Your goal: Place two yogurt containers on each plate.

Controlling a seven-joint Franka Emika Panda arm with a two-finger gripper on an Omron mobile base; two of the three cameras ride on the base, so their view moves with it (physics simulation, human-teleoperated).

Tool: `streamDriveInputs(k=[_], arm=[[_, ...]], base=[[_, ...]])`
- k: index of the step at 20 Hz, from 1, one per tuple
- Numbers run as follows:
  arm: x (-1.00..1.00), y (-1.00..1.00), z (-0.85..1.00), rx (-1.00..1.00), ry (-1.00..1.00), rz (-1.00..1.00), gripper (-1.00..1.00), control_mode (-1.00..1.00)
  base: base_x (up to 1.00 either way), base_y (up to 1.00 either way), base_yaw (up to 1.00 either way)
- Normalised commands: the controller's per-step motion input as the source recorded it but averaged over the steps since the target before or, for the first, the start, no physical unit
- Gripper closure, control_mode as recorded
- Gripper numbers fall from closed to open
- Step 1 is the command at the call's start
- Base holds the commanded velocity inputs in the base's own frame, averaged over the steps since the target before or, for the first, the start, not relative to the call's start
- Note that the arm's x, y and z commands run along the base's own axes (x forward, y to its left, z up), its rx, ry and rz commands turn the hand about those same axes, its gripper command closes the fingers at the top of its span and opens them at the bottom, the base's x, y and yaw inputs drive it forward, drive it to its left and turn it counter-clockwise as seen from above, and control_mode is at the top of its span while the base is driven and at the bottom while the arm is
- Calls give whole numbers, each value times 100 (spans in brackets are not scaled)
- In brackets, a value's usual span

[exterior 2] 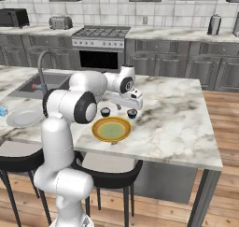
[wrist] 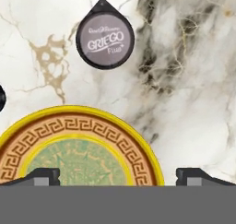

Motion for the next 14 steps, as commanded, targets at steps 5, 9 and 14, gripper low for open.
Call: streamDriveInputs(k=[5, 9, 14], arm=[[36, 0, -15, 0, 8, 0, -100, -100], [38, 0, -19, 0, 0, 0, -100, -100], [28, -2, -23, 0, 0, 0, -100, -100]], base=[[0, 0, 0], [0, 0, 0], [0, 0, 0]])
